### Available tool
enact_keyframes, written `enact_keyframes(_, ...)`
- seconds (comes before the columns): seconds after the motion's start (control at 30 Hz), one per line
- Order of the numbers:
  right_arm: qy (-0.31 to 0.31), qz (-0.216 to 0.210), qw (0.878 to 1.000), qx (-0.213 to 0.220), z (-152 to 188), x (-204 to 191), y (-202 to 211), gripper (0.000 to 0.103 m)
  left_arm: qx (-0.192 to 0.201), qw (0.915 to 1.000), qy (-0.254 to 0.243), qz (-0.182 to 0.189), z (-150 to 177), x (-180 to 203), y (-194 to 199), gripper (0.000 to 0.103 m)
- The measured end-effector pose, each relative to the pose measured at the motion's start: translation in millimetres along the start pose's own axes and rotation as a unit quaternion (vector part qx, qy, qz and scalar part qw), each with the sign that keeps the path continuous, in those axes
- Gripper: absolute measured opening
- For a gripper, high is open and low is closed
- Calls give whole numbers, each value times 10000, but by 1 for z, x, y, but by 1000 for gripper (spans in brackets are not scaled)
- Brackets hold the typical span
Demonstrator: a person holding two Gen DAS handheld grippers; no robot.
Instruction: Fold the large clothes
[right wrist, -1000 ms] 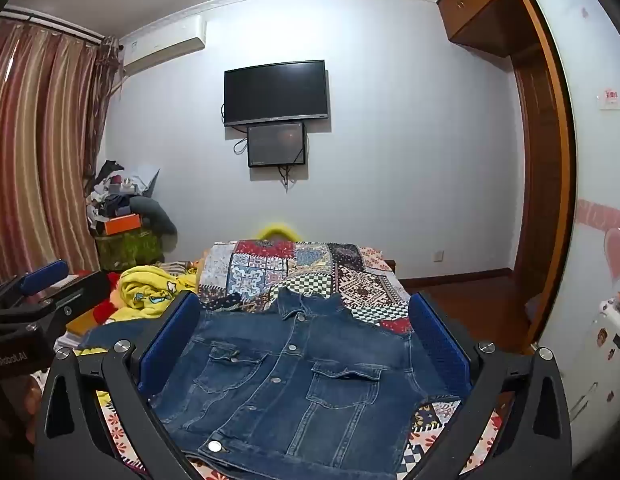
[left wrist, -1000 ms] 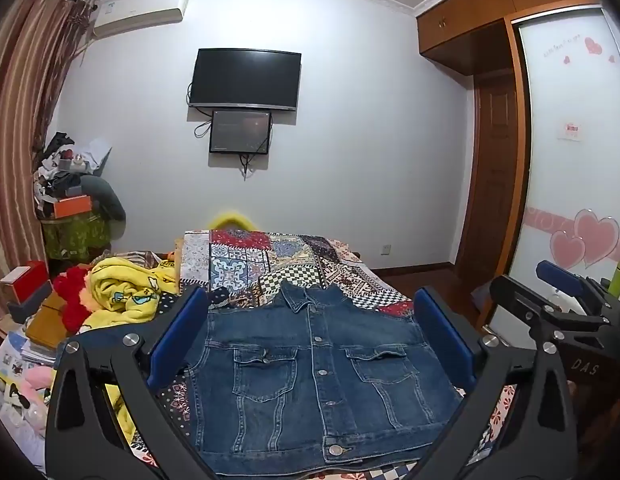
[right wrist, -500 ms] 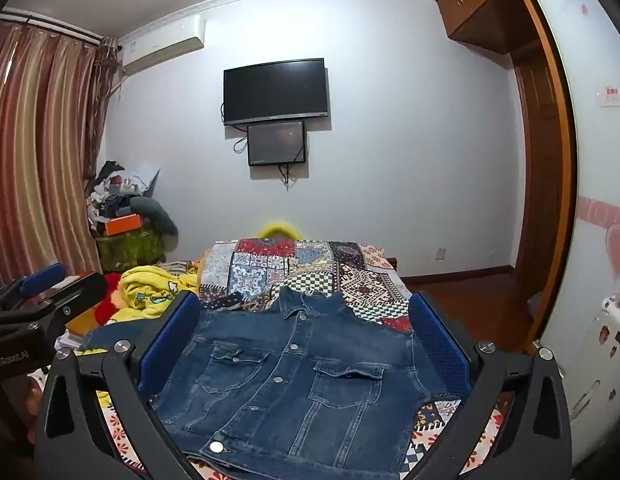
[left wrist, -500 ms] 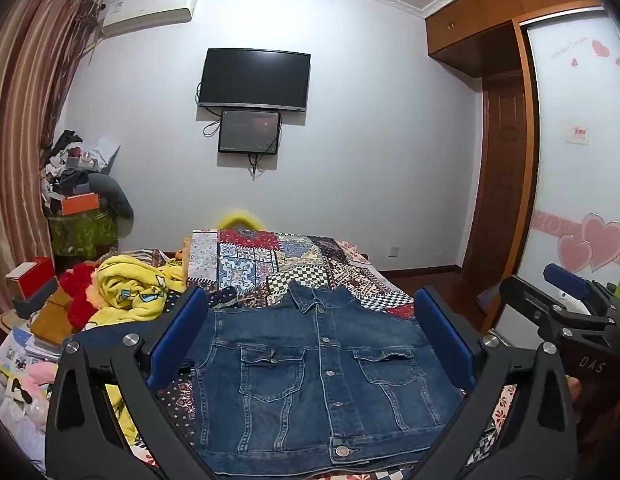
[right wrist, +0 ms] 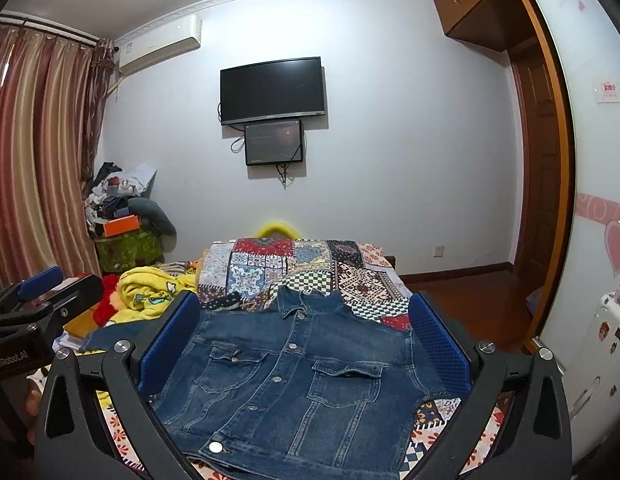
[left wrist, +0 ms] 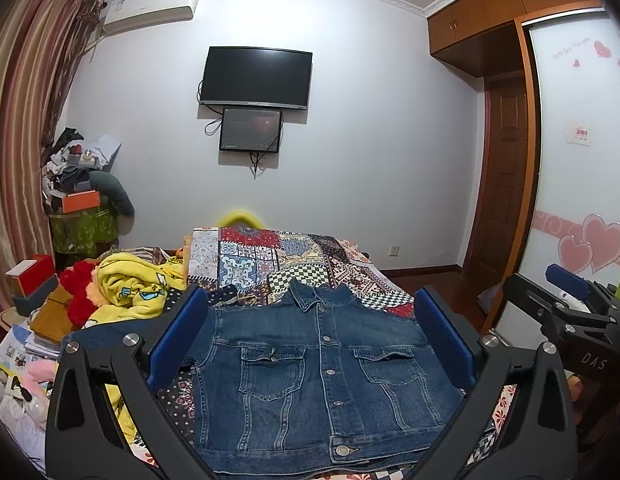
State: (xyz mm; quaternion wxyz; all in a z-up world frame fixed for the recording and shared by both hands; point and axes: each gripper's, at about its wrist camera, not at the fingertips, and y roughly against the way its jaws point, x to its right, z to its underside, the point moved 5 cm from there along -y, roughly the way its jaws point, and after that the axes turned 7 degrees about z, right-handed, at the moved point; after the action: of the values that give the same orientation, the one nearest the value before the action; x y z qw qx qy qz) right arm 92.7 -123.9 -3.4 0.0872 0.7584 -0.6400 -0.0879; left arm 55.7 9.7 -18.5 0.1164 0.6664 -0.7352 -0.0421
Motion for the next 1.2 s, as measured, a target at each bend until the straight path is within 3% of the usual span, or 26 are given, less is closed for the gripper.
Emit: enact_keyframes(1.2,-50,-7,10000,-2,-2,1,1,103,39,10000,-8,-22,-3,5,7,103)
